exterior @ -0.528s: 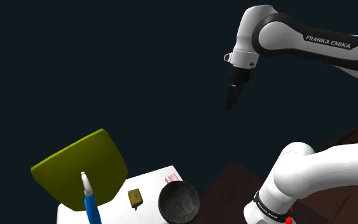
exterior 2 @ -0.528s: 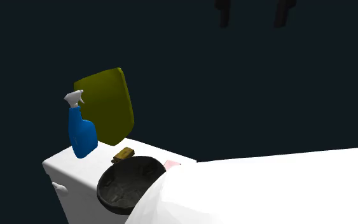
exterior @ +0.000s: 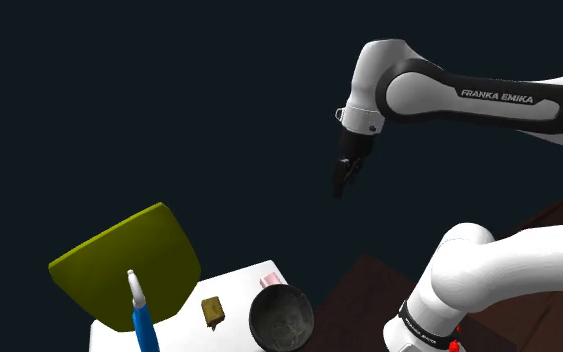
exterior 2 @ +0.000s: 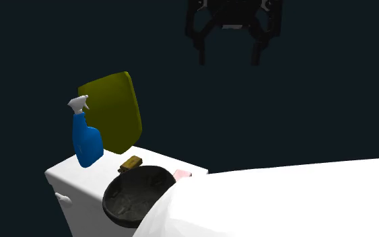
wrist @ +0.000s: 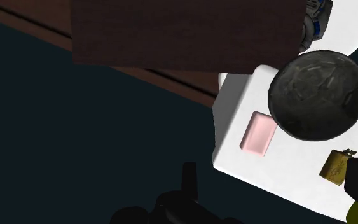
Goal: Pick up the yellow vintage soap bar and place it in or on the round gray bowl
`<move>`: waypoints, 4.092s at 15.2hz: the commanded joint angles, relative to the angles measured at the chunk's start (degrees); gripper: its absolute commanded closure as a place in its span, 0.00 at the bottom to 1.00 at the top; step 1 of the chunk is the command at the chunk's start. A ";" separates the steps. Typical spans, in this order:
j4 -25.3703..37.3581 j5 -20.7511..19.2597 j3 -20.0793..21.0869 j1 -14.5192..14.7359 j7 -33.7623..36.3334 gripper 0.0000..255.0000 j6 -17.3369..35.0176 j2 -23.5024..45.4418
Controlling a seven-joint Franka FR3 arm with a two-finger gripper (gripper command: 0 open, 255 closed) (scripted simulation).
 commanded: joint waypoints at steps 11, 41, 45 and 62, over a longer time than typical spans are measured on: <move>-9.16 10.19 14.21 1.99 16.48 0.00 22.71 10.37; 11.94 -32.56 20.76 7.80 75.90 0.00 62.10 72.49; 11.94 -32.53 20.73 7.83 75.88 0.00 62.11 72.48; 11.54 -30.41 22.65 6.33 74.37 1.00 60.49 70.37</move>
